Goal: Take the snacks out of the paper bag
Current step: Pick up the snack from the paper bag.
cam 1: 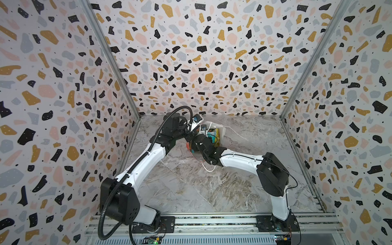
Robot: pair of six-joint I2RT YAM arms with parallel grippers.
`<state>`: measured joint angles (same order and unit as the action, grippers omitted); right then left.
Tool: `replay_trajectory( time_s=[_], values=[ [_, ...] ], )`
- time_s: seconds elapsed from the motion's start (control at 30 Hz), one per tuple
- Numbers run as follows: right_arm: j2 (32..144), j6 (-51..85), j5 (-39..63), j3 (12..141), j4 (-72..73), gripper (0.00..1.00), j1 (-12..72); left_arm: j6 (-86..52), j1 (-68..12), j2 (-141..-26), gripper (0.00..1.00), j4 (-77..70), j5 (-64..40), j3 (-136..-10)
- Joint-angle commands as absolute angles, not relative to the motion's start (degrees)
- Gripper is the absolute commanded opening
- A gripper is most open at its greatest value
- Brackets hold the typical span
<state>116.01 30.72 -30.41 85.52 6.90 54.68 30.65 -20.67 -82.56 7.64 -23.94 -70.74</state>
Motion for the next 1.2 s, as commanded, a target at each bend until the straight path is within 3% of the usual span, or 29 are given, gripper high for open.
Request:
replay_trajectory(
  time_s=[0.0, 0.1, 0.17, 0.3, 0.4, 0.57, 0.8, 1.17],
  values=[
    [118.4, 27.7, -29.4, 88.7, 2.9, 0.71, 55.7, 30.7, -22.4, -81.6, 0.0, 6.7, -30.1, -70.4],
    [119.9, 27.7, -29.1, 90.4, 0.9, 0.64, 55.6, 30.7, -22.4, -81.5, 0.0, 6.6, -30.2, -70.3],
    [119.6, 26.9, -28.1, 90.1, 1.7, 0.5, 55.5, 30.8, -22.3, -81.5, 0.0, 6.7, -30.1, -70.3],
    [117.5, 25.7, -27.1, 89.4, 2.5, 0.36, 55.6, 31.1, -22.3, -81.5, 0.0, 6.6, -29.6, -70.3],
    [114.7, 23.7, -27.0, 87.7, 4.5, 0.2, 55.8, 31.2, -22.3, -81.6, 0.0, 6.4, -29.1, -70.1],
    [110.2, 21.9, -26.4, 84.7, 6.6, 0.07, 55.7, 30.9, -22.3, -81.9, 0.0, 6.7, -28.6, -70.5],
    [103.9, 20.4, -23.4, 78.9, 9.8, 0.0, 55.7, 31.1, -22.3, -81.6, 0.0, 6.5, -26.7, -69.8],
    [96.3, 17.1, -15.7, 73.2, 13.1, 0.0, 55.1, 31.4, -22.4, -81.4, 0.0, 6.3, -25.9, -69.5]
  ],
)
